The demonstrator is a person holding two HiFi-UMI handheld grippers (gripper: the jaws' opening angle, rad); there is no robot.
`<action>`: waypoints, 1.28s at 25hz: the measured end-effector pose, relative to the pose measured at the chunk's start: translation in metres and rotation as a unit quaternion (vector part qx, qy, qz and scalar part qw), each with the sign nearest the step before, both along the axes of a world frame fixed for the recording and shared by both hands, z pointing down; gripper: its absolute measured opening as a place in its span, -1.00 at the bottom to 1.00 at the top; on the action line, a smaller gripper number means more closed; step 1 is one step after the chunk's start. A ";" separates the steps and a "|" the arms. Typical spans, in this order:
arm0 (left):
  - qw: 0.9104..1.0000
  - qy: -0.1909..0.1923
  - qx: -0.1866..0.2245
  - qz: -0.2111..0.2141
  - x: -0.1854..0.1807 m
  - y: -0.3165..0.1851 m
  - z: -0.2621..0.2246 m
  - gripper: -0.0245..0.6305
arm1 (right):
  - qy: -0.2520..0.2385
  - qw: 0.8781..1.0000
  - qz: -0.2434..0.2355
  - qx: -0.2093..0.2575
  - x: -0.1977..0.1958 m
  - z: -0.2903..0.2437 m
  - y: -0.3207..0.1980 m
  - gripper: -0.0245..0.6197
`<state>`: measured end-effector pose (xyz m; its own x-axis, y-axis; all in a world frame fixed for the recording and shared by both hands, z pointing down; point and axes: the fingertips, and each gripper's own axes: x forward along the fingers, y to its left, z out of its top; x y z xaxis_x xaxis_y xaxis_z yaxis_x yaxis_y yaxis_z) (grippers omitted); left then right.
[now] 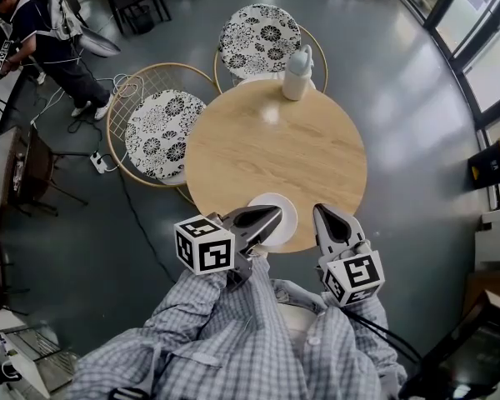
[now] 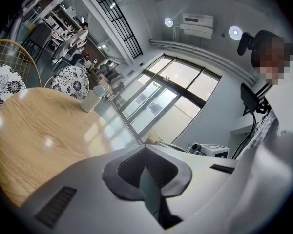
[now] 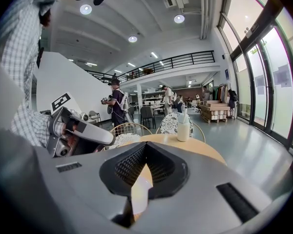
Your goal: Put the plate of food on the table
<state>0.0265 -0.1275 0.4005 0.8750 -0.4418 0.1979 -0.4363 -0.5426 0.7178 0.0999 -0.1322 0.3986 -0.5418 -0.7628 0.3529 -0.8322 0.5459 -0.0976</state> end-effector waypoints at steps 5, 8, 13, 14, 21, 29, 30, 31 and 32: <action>1.000 -0.013 0.009 0.005 0.003 0.002 0.000 -0.91 | -0.001 1.000 -0.002 0.000 0.000 0.000 0.001 -0.90; 1.000 -0.013 0.007 0.006 0.003 0.003 0.001 -0.91 | 0.000 1.000 -0.004 -0.001 -0.001 0.002 0.001 -0.90; 1.000 -0.015 0.009 0.004 0.001 0.002 0.001 -0.91 | 0.000 1.000 -0.006 -0.002 -0.002 0.003 0.000 -0.90; 1.000 -0.016 0.009 0.004 0.001 0.003 0.001 -0.91 | 0.000 1.000 -0.006 -0.002 -0.002 0.002 0.001 -0.90; 1.000 -0.016 0.005 0.005 0.001 0.002 0.002 -0.91 | 0.003 1.000 -0.011 -0.002 -0.005 0.003 0.000 -0.90; 1.000 -0.015 0.004 0.005 0.002 0.004 0.002 -0.91 | 0.004 1.000 -0.011 -0.003 -0.004 0.003 0.001 -0.90; 1.000 -0.015 0.004 0.005 0.002 0.004 0.002 -0.91 | 0.004 1.000 -0.011 -0.003 -0.004 0.003 0.001 -0.90; 1.000 -0.015 0.004 0.005 0.001 0.004 0.002 -0.91 | 0.004 1.000 -0.012 -0.003 -0.005 0.003 0.001 -0.90; 1.000 -0.015 0.004 0.005 0.001 0.004 0.003 -0.91 | 0.004 1.000 -0.013 -0.003 -0.005 0.004 0.001 -0.90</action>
<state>0.0277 -0.1237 0.4030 0.8728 -0.4353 0.2207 -0.4524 -0.5519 0.7005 0.0951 -0.1312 0.4021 -0.5581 -0.7467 0.3619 -0.8188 0.5664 -0.0941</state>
